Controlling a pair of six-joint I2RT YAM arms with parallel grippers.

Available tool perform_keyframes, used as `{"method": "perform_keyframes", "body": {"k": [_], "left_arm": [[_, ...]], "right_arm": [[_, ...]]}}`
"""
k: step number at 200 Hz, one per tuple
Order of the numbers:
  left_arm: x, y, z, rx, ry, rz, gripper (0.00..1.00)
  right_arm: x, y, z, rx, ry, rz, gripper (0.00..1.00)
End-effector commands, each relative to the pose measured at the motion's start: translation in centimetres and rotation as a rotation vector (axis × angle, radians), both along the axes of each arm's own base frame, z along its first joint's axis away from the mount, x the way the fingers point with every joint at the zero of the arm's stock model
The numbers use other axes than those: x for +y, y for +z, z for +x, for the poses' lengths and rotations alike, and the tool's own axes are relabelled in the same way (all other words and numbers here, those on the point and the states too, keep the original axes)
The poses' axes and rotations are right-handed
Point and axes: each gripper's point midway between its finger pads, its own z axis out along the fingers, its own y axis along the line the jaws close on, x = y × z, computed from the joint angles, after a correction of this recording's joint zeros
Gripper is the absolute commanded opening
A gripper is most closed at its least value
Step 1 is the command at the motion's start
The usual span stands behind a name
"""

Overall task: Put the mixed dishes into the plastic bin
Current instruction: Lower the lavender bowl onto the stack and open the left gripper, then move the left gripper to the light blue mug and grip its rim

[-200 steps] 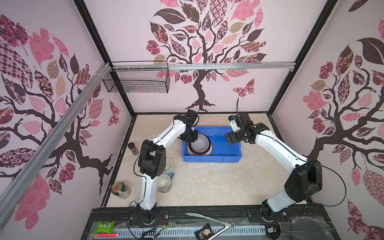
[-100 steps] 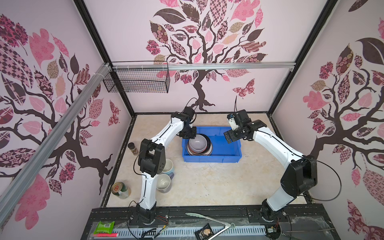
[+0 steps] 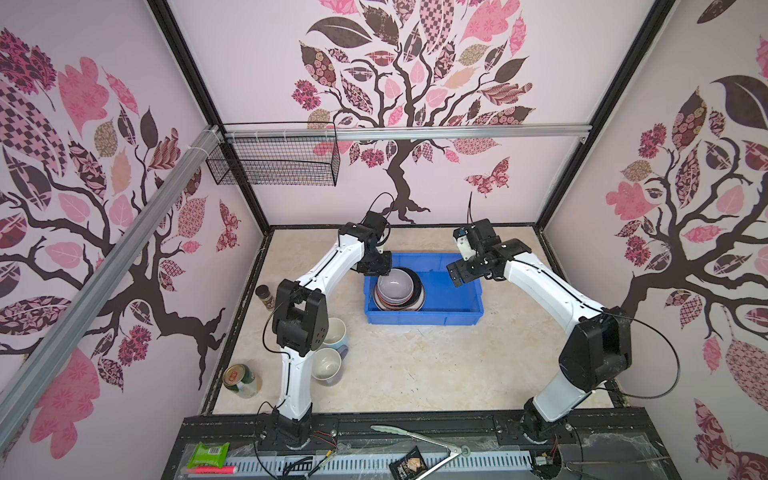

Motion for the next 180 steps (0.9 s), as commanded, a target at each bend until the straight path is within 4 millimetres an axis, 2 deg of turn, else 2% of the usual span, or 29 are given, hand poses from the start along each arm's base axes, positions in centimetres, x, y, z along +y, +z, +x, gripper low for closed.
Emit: {"method": "perform_keyframes", "body": {"k": [1, 37, 59, 80, 106, 129, 158, 180], "left_arm": [[0.1, 1.9, -0.3, -0.045, -0.004, -0.034, 0.36], [0.3, 2.6, -0.5, -0.053, 0.006, -0.048, 0.37], [0.4, 3.8, -0.3, -0.081, 0.019, -0.067, 0.41], [1.4, 5.3, 0.2, -0.116, 0.056, -0.091, 0.46], [4.2, 7.2, 1.2, -0.166, 0.139, -0.146, 0.54], [8.4, 7.9, 1.8, -0.205, 0.241, -0.176, 0.59], [13.3, 6.9, 1.3, -0.184, 0.351, -0.173, 0.6], [15.2, 5.9, 0.5, -0.153, 0.389, -0.175, 0.59]], "right_arm": [[-0.1, 0.3, 0.5, 0.008, -0.002, -0.004, 0.99], [0.1, 0.3, 0.5, 0.013, 0.002, 0.004, 1.0], [0.2, 0.1, 0.5, 0.017, 0.003, 0.008, 0.99], [0.3, 0.0, 0.8, 0.015, -0.004, 0.01, 1.0], [0.1, -0.3, 1.8, -0.002, -0.026, -0.01, 1.0], [-0.6, -1.5, 2.9, -0.013, -0.052, -0.061, 0.99], [-1.2, -2.3, 4.6, -0.049, -0.065, -0.126, 0.99], [-1.0, -2.1, 5.9, -0.09, -0.048, -0.133, 1.0]]}}
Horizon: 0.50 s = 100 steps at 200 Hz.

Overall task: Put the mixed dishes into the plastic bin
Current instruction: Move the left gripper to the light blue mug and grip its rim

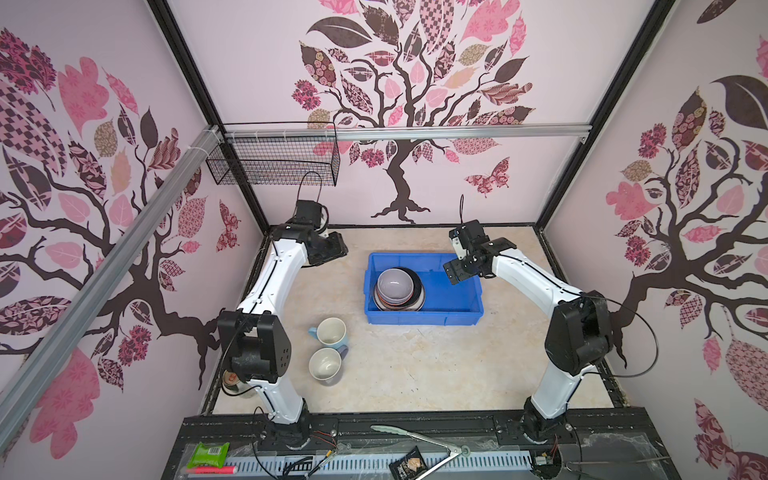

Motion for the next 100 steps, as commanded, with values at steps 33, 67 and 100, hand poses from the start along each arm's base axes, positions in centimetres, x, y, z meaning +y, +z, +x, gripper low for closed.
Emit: {"method": "perform_keyframes", "body": {"k": [33, 67, 100], "left_arm": [[1.4, -2.6, -2.5, 0.097, 0.001, 0.005, 0.59], [2.1, -3.0, -5.8, 0.163, 0.034, 0.033, 0.58], [3.4, -2.3, -10.2, 0.17, 0.126, 0.058, 0.6]], "right_arm": [[0.9, 1.1, 3.8, -0.085, 0.029, -0.001, 0.99], [1.7, -0.2, 3.6, -0.031, 0.055, 0.037, 1.0], [3.1, 0.1, 3.7, -0.018, 0.092, 0.107, 1.0]]}}
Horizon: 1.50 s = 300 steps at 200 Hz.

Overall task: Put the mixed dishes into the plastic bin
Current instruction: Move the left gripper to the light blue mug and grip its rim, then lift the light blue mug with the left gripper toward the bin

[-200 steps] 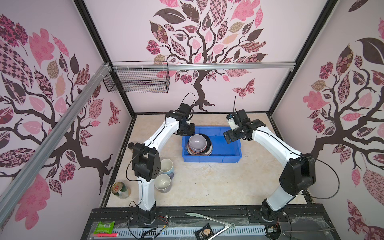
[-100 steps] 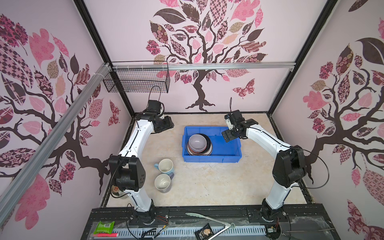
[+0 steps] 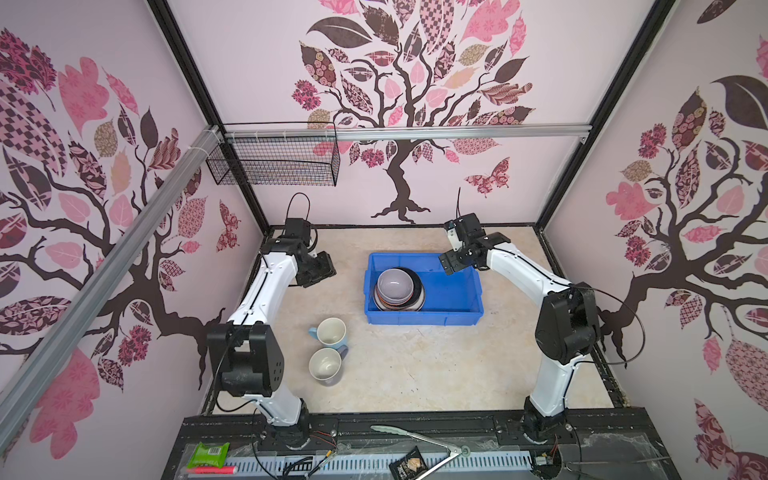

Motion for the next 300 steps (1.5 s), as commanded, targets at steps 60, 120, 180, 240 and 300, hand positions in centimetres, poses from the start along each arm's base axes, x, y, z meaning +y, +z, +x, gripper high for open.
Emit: {"method": "perform_keyframes", "body": {"k": [60, 120, 180, 240, 300], "left_arm": [[0.9, -1.8, -9.9, 0.122, 0.118, -0.004, 0.61], [-0.3, -5.2, -12.2, 0.185, 0.077, -0.045, 0.57], [-1.0, -7.9, -13.4, 0.258, 0.044, -0.04, 0.51], [-1.1, -8.7, -12.3, 0.261, 0.033, -0.029, 0.38], [-1.1, -8.4, -10.3, 0.246, 0.017, -0.015, 0.15]], "right_arm": [[2.7, 1.2, -0.4, 0.025, 0.066, 0.154, 0.99], [2.4, 2.0, -1.3, 0.015, 0.045, 0.177, 0.99], [1.2, 1.6, -2.2, 0.007, 0.013, 0.148, 1.0], [0.6, 1.3, -3.1, 0.017, -0.012, 0.145, 1.0], [0.1, 2.1, -3.2, -0.004, -0.032, 0.132, 0.99]]}}
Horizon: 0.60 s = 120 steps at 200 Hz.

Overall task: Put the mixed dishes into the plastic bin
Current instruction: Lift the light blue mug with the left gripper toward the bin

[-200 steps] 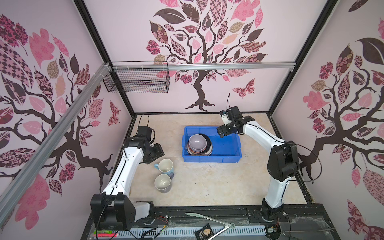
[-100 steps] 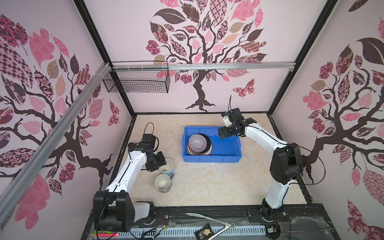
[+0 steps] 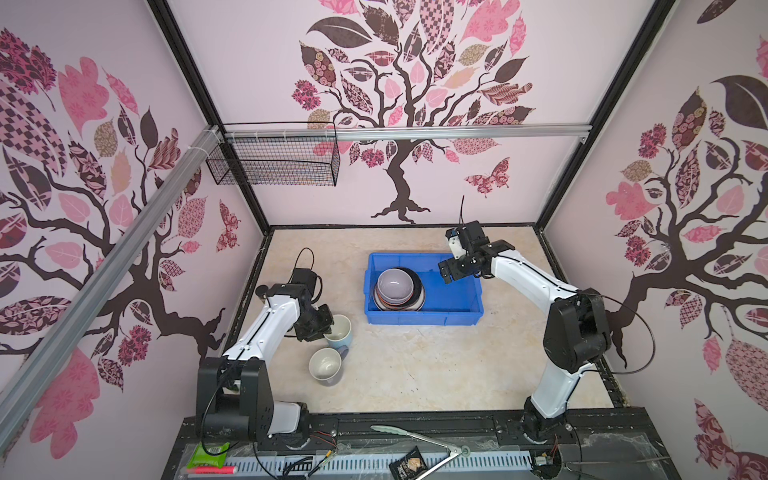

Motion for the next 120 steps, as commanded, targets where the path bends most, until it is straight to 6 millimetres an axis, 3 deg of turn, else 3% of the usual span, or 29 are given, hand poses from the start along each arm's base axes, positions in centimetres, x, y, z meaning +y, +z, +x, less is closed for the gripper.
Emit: {"method": "perform_keyframes", "body": {"k": [1, 39, 90, 120], "left_arm": [[-0.3, 1.4, 2.1, -0.068, -0.017, -0.005, 0.15], [-0.1, 2.6, 3.2, -0.086, -0.039, 0.014, 0.0], [0.0, 5.8, 5.3, -0.154, -0.055, 0.028, 0.0], [0.1, 8.6, 7.0, -0.211, -0.056, 0.04, 0.0]], "right_arm": [[-0.7, 3.0, -0.1, -0.061, -0.029, 0.012, 1.0], [-0.9, 3.1, -0.3, -0.064, -0.044, 0.011, 0.99], [-1.4, 3.0, -0.3, -0.064, -0.057, 0.004, 0.99], [-2.8, 2.6, 0.3, -0.063, -0.098, -0.016, 0.99]]}}
